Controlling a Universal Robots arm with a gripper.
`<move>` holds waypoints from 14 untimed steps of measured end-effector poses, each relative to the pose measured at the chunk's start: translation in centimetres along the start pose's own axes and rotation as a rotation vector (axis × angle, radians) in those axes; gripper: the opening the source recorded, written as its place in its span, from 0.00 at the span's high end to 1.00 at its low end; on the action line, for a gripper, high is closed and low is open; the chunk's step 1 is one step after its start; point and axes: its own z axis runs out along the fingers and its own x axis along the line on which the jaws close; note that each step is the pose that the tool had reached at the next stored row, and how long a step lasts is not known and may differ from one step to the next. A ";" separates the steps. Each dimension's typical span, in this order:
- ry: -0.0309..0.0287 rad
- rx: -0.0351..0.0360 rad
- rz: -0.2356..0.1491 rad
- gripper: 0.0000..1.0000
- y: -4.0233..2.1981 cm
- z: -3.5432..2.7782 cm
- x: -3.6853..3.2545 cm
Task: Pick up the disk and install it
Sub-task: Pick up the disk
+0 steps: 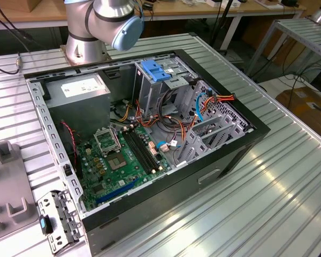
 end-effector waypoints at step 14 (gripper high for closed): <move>0.0052 -0.0022 -0.118 0.89 0.00 0.00 0.00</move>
